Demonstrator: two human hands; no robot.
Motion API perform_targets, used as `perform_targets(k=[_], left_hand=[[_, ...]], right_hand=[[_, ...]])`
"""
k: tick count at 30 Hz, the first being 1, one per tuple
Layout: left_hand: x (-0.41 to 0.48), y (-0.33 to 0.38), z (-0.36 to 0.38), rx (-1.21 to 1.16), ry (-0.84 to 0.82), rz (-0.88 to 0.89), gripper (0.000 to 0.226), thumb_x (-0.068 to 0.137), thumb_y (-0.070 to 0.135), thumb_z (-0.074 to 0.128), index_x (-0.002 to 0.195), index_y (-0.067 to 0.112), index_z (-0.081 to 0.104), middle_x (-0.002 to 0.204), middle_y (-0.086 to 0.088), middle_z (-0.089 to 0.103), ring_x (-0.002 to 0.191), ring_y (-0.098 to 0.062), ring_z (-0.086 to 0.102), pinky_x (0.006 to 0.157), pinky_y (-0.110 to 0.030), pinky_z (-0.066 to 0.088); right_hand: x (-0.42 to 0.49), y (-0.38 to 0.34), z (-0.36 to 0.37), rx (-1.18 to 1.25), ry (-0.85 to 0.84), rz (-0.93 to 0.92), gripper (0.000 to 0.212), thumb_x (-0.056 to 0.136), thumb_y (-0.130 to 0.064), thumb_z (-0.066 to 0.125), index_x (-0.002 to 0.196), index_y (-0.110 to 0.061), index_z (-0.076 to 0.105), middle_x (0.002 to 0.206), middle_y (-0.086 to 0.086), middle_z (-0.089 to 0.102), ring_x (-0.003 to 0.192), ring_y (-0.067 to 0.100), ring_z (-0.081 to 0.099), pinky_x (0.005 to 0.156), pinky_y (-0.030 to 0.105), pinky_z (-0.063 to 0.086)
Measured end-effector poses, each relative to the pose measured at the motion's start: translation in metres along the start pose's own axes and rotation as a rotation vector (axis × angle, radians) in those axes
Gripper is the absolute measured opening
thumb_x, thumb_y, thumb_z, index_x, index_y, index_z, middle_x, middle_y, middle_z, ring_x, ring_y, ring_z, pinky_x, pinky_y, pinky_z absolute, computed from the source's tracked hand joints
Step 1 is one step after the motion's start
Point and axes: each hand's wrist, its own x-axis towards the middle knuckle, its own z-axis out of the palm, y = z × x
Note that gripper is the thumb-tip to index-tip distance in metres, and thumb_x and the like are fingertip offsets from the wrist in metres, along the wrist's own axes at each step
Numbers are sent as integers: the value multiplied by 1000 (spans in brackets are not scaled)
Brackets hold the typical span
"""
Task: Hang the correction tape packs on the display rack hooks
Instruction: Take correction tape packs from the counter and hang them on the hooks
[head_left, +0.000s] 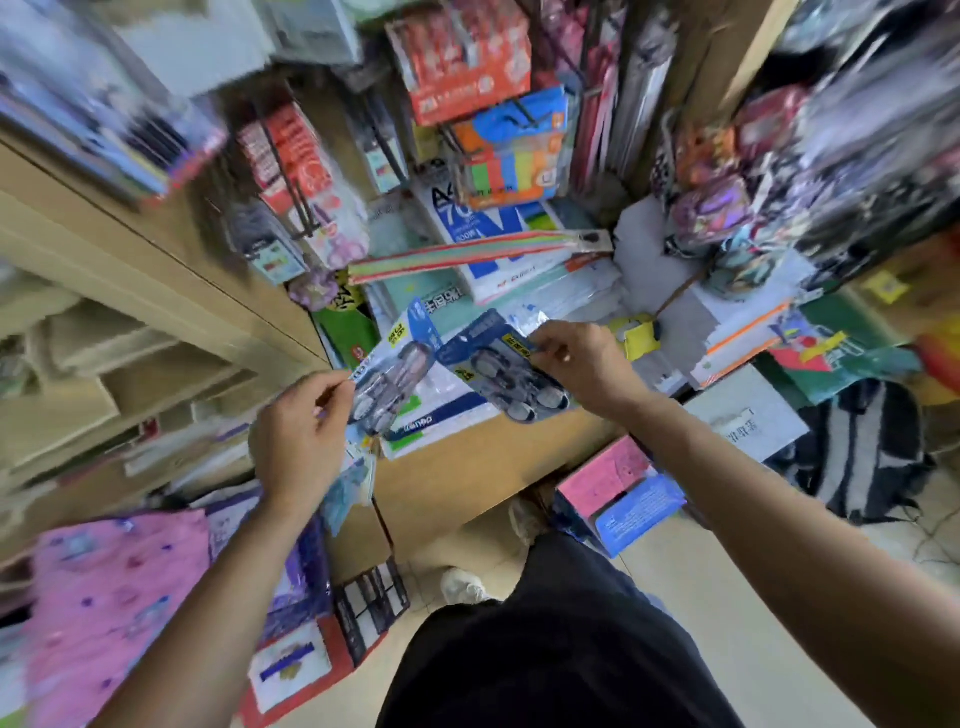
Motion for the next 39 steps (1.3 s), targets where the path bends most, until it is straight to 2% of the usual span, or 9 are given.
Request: perform_targets(k=[7,12,15,19,21,24,29,34,39], left_hand=[[33,29,-96,-161,189,74,32,95,44,56,105,20,75,90,5,73,79,-17,67,75,-40,56],[51,57,-169,-212,392,197,19,98,24,64,109,14,75,89,12,70,74,12,59,71,-13,47],[66,66,-207,-247,508,233,20,97,24,63,108,12,75,86,15,71,72,12,58,71,-10,45],[83,85,-251,-353,593,265,12,98,21,63,105,19,73,83,34,69,74,10,61,71,-19,53],[92,93,-269,-391,629,303,10,99,13,63,105,15,71,80,40,66,71,15,60,68,-7,46],[109,101,-297,-445,696,370,10,98,13,63,105,15,70,82,38,68,76,16,60,73,-9,46],[142,125,-337,-590,763,411,22,96,8,63,93,29,69,77,34,69,74,15,58,73,-9,45],[173,148,-379,-688,810,455,15,93,19,64,89,32,72,76,20,71,74,-6,60,73,-31,51],[200,178,-415,-759,884,482,9,94,13,65,95,19,72,72,25,69,73,6,58,74,-17,48]], right_hand=[[37,-97,-54,58,191,-227,12,91,-8,69,101,-3,71,85,2,67,76,18,61,70,26,48],[58,-171,-82,234,302,-350,14,90,-8,68,89,-23,66,74,4,66,61,-1,56,58,16,41],[71,-209,-97,386,322,-404,15,90,-11,68,85,-25,66,71,0,66,64,6,53,61,25,43],[79,-255,-116,501,351,-497,27,91,-7,67,80,-31,65,65,-16,63,62,2,53,61,19,41],[82,-276,-126,565,361,-529,24,90,-10,67,80,-31,68,70,-13,65,66,5,55,64,21,43],[88,-307,-142,636,381,-582,17,88,-14,67,81,-30,71,79,4,66,73,14,56,68,28,44],[98,-359,-175,673,440,-652,20,93,-4,65,85,-23,67,82,12,63,73,15,55,66,22,44],[106,-403,-210,687,545,-738,18,91,-9,67,85,-26,70,82,9,66,74,16,56,67,28,45],[120,-441,-249,673,668,-770,18,93,-10,66,84,-26,66,77,5,63,70,12,55,66,26,44]])
